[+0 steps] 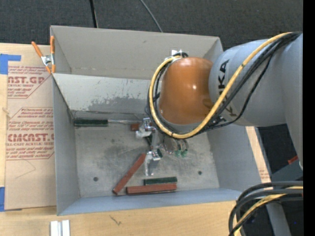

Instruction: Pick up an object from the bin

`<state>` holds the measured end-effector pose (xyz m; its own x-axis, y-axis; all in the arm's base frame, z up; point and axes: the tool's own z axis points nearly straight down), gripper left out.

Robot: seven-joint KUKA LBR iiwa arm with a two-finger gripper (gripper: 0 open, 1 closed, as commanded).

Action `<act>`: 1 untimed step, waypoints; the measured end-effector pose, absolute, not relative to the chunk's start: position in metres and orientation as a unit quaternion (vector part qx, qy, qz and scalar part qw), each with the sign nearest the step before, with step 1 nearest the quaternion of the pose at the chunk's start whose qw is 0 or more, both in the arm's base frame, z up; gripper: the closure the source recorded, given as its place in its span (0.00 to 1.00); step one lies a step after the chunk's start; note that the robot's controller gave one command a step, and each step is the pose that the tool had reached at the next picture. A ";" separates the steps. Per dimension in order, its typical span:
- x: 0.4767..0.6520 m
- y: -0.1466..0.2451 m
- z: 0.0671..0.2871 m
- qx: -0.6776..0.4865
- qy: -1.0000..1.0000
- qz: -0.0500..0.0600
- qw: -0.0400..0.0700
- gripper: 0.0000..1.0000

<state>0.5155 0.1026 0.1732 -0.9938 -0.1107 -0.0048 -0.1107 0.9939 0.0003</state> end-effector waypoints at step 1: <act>0.518 0.112 0.152 -0.222 0.975 0.000 0.000 0.00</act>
Offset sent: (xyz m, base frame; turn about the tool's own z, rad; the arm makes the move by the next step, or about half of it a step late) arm 0.0245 0.0023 -0.0377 -0.2650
